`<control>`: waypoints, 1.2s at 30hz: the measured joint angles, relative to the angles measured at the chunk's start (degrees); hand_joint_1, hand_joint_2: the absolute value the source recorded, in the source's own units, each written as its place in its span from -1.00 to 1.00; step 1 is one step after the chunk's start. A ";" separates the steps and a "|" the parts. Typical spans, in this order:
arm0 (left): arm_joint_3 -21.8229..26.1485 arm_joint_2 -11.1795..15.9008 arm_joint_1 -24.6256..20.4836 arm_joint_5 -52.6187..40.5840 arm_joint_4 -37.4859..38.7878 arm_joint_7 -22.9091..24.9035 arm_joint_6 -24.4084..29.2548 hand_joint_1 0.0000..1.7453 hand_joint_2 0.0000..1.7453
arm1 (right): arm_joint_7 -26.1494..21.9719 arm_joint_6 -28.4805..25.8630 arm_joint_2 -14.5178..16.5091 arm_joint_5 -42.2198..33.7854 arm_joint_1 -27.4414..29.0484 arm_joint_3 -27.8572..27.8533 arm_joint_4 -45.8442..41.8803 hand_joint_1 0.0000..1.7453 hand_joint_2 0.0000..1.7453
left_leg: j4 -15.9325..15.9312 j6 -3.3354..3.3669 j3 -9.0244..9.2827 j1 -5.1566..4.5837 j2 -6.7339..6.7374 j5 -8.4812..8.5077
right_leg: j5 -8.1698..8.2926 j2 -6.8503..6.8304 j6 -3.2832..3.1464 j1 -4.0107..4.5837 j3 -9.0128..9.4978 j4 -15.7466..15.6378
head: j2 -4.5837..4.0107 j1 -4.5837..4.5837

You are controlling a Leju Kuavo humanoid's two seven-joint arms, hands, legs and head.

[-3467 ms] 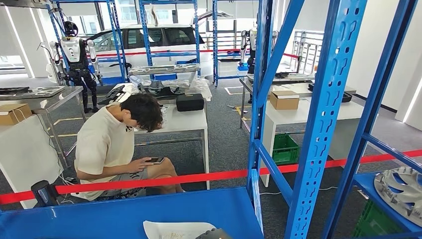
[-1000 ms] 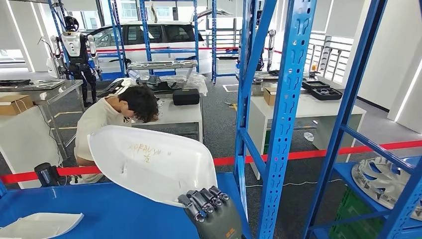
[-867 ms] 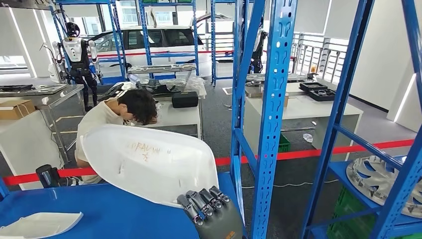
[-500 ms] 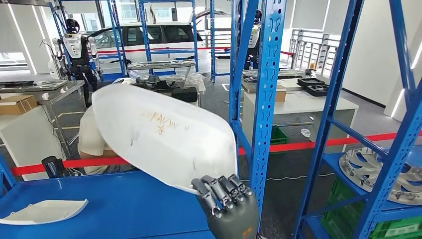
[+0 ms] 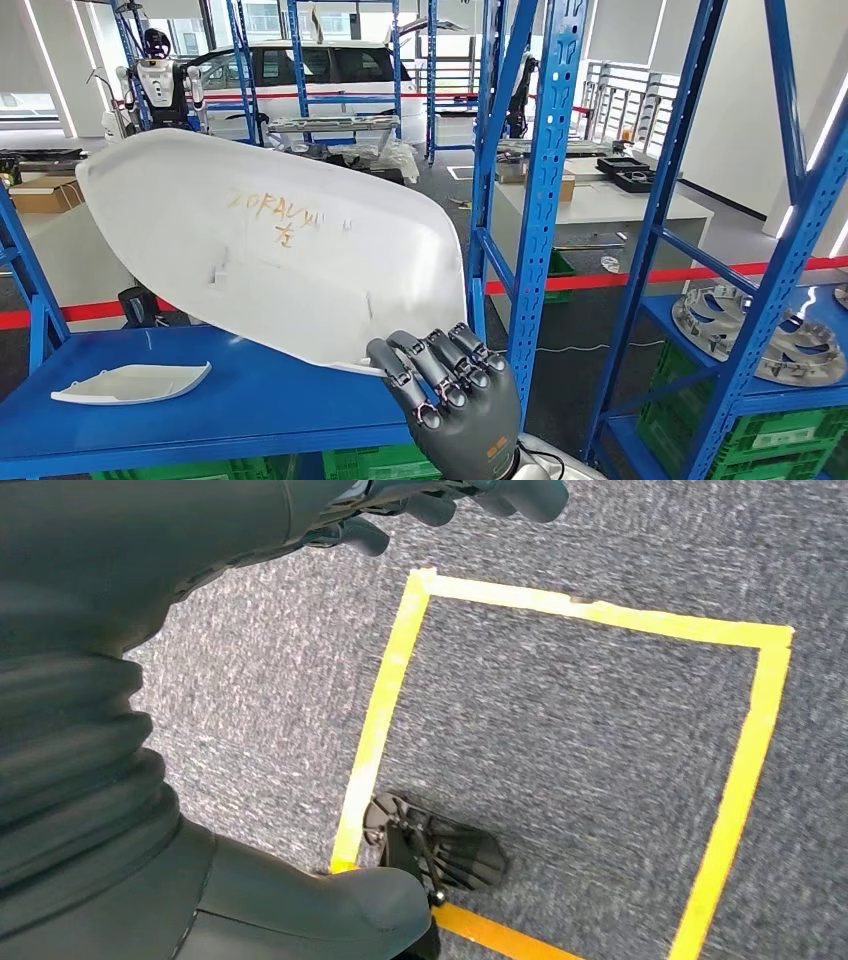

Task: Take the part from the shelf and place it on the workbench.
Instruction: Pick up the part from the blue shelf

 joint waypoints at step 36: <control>0.16 -0.20 -0.05 -1.19 -0.01 0.05 0.58 -1.00 1.00 | 9.81 1.35 -0.44 -0.09 -5.61 15.66 0.42 1.00 1.00 | -0.39 -0.68 -0.52 0.29 0.19 2.07 | -0.29 -0.25 -2.22 1.53 3.56 -6.54 | -0.07 0.07</control>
